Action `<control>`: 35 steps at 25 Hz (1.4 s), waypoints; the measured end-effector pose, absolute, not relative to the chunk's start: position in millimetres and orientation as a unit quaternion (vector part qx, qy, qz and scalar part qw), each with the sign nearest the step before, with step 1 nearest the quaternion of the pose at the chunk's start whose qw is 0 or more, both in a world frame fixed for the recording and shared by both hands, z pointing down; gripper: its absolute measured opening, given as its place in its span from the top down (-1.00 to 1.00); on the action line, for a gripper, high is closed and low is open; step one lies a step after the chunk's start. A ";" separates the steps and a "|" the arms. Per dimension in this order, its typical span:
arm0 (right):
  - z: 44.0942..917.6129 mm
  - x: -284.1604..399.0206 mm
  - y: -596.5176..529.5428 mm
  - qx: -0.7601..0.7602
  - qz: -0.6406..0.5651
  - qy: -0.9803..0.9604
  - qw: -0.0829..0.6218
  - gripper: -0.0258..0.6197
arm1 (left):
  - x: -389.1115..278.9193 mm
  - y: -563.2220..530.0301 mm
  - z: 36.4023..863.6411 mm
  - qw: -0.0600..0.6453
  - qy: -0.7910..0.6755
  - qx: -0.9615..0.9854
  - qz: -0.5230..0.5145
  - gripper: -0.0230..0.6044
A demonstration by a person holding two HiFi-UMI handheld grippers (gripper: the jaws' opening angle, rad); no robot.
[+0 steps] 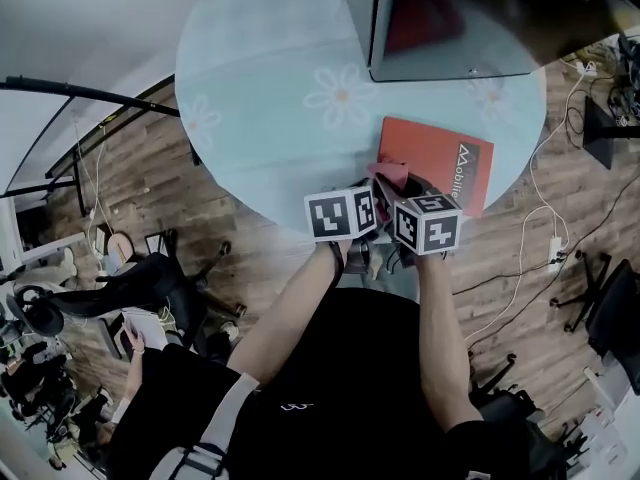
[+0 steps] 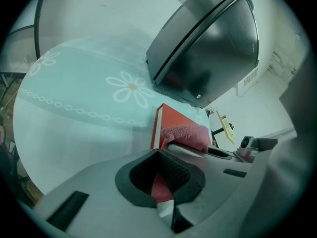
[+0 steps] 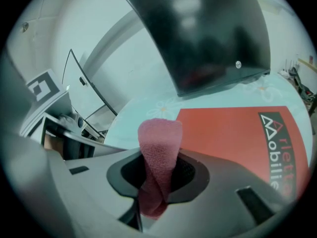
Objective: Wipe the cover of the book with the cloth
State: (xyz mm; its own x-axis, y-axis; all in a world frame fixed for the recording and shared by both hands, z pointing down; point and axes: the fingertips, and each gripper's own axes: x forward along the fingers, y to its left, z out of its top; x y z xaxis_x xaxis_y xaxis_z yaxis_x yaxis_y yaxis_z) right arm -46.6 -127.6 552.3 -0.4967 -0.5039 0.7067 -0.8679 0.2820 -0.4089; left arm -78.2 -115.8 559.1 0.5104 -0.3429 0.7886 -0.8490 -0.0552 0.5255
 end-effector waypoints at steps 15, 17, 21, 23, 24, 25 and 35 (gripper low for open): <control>553.5 -8.7 -113.9 0.482 0.408 -0.743 0.224 0.62 | -40.3 -103.1 556.4 0.524 -0.379 0.712 0.274 0.88; 551.7 -1.3 -111.7 0.487 0.408 -0.740 0.220 0.62 | -32.8 -101.7 552.8 0.518 -0.373 0.718 0.278 0.88; 548.4 9.5 -109.8 0.493 0.409 -0.739 0.209 0.62 | -22.0 -96.4 548.8 0.511 -0.368 0.722 0.287 0.88; 547.2 16.0 -108.8 0.493 0.409 -0.739 0.207 0.62 | -15.5 -94.6 547.9 0.508 -0.368 0.722 0.290 0.88; 546.6 19.0 -108.3 0.494 0.409 -0.740 0.204 0.62 | -12.6 -94.4 547.8 0.508 -0.368 0.722 0.292 0.88; 545.9 21.7 -107.6 0.495 0.410 -0.740 0.200 0.62 | -10.0 -94.4 547.7 0.507 -0.369 0.722 0.293 0.88; 547.9 75.4 -95.4 0.503 0.427 -0.732 0.169 0.62 | 43.2 -76.3 547.7 0.512 -0.364 0.725 0.283 0.88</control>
